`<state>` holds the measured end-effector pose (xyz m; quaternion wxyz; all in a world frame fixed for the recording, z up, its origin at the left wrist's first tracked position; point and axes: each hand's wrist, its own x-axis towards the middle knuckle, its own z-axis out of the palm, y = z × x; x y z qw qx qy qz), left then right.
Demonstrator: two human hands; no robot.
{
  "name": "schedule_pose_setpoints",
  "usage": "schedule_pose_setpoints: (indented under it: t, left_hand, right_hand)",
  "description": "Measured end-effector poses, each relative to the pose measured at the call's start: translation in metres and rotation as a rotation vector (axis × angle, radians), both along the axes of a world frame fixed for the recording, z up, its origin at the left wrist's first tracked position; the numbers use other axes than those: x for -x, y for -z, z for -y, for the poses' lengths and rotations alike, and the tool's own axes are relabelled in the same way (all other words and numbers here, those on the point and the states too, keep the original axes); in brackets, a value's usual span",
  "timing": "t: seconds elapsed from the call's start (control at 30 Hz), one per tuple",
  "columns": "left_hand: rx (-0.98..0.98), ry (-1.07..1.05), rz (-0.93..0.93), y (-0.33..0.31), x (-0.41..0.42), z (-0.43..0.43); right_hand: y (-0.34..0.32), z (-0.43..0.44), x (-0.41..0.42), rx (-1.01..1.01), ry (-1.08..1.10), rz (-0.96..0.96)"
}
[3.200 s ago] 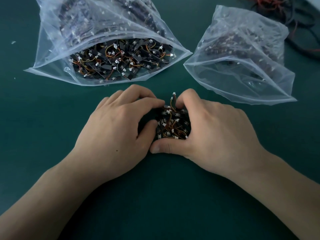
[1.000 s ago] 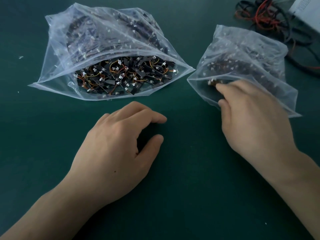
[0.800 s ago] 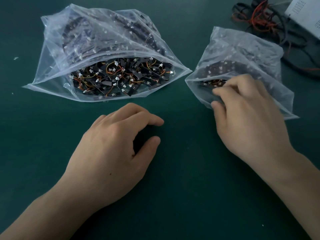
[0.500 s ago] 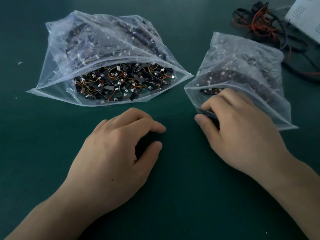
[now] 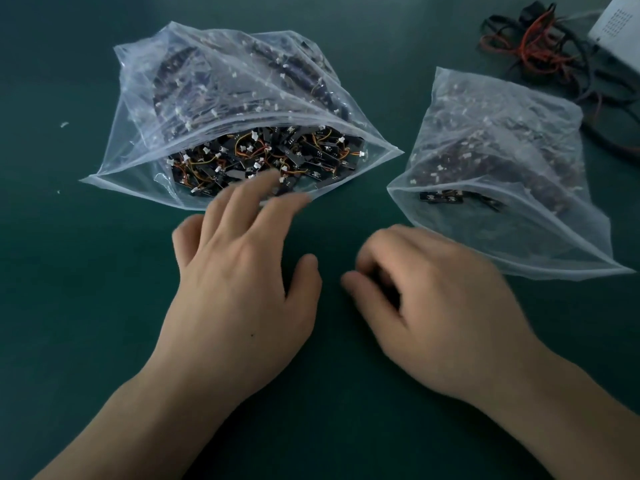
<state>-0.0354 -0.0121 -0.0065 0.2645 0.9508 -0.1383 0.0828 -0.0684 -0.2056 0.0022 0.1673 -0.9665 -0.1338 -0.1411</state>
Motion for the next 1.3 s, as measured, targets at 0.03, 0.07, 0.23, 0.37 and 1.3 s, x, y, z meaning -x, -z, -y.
schedule_pose_setpoints:
  t: [0.03,0.07,0.23,0.37,1.3]
  left_hand:
    - [-0.016,-0.027,-0.014,-0.002,-0.003,0.003]
    - [-0.039,-0.049,-0.034,-0.003,-0.007,0.006]
    - [-0.175,-0.1,-0.105,-0.004,-0.02,0.02]
    - [-0.19,-0.055,-0.053,-0.003,-0.015,0.015]
    - [-0.278,0.03,-0.118,-0.002,0.003,0.013]
  right_hand:
    - [0.001,-0.008,-0.002,-0.004,-0.011,-0.036]
    - [0.001,-0.015,-0.005,-0.002,-0.002,-0.065]
    - [0.006,-0.024,-0.027,-0.016,0.149,-0.071]
    - [0.007,-0.015,-0.022,-0.132,0.101,-0.068]
    - [0.006,-0.017,0.019,0.051,0.174,-0.264]
